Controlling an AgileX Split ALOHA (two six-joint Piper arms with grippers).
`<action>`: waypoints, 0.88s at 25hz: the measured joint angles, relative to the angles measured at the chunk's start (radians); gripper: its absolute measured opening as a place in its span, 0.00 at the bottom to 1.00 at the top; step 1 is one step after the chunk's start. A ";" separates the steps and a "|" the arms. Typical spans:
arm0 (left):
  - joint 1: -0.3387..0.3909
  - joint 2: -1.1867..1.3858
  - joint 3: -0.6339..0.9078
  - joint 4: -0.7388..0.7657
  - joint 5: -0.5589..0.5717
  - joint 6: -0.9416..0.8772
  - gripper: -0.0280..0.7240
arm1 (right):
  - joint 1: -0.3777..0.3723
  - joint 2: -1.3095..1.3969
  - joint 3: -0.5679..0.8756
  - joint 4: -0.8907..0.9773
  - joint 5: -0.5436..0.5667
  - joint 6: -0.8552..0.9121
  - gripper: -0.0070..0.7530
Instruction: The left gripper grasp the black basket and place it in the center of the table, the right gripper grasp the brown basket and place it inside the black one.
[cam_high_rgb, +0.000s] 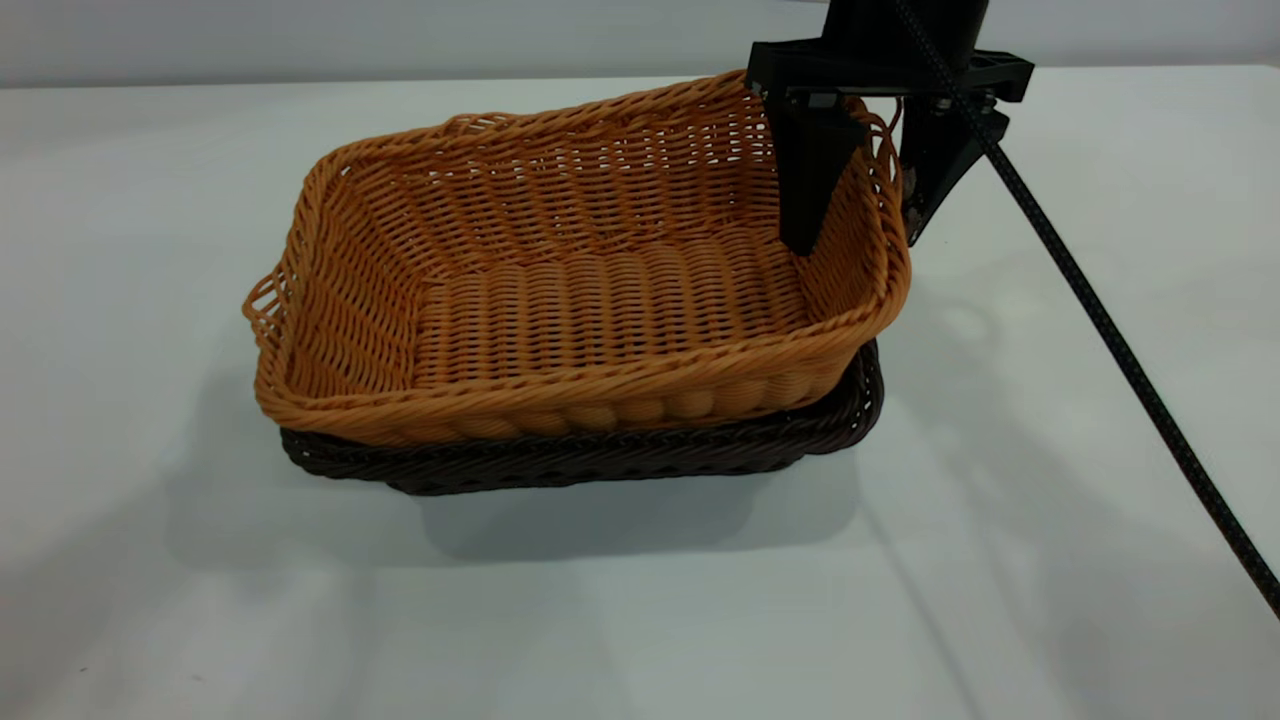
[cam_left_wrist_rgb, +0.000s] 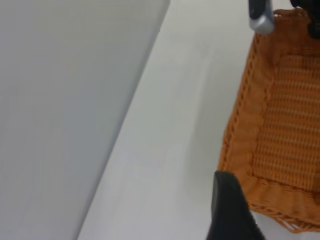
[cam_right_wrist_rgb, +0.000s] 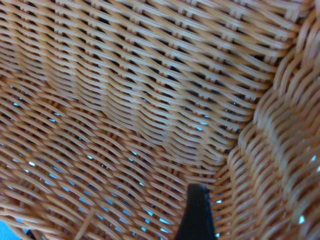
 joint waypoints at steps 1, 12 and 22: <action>0.000 0.000 0.000 0.000 0.009 0.000 0.55 | 0.000 -0.010 0.000 -0.005 0.001 0.005 0.70; 0.000 -0.073 0.000 0.020 0.144 -0.020 0.55 | 0.000 -0.414 0.000 -0.035 0.022 0.054 0.69; 0.000 -0.363 0.002 0.331 0.201 -0.514 0.52 | 0.000 -0.925 0.040 -0.037 0.052 0.101 0.64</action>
